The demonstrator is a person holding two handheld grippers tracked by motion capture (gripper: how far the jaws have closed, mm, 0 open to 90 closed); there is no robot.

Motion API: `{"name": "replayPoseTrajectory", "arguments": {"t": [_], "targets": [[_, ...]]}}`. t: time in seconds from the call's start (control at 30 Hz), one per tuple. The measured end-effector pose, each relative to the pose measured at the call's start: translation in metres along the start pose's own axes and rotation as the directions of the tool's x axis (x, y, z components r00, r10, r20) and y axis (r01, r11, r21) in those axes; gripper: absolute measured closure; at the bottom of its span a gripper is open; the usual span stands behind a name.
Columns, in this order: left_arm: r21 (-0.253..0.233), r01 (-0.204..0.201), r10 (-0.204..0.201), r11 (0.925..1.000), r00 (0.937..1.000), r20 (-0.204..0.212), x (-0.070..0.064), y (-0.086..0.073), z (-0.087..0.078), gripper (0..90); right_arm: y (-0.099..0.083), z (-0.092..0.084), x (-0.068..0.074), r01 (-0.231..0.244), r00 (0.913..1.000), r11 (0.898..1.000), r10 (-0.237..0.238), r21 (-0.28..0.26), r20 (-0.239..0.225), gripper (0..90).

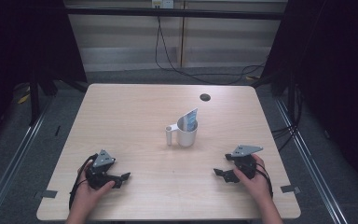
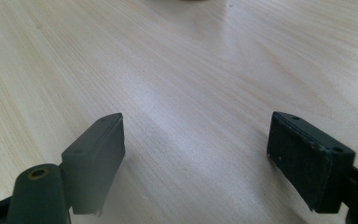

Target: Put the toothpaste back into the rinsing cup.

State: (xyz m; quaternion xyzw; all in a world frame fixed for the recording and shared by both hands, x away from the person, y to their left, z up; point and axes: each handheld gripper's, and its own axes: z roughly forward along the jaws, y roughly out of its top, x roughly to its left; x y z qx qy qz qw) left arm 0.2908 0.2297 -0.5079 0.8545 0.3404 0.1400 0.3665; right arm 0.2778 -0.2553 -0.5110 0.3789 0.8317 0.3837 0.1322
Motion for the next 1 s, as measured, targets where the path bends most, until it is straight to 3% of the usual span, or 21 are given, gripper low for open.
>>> {"name": "replayPoseTrajectory", "arguments": {"t": [0.13, 1.0], "targets": [[0.0, 0.0, 0.0, 1.0, 1.0, -0.001, -0.0001, 0.0, 0.0, 16.0, 0.0002, 0.0014, 0.0041, 0.044, 0.9987, 0.999, -0.044, 0.014, 0.023, 18.0], [-0.006, 0.009, -0.009, 0.9999, 1.0, 0.0, -0.0006, -0.0002, 0.0004, 15.9, 0.0002, 0.0013, 0.0043, 0.043, 0.9987, 0.999, -0.043, 0.014, 0.025, 18.0]]}}
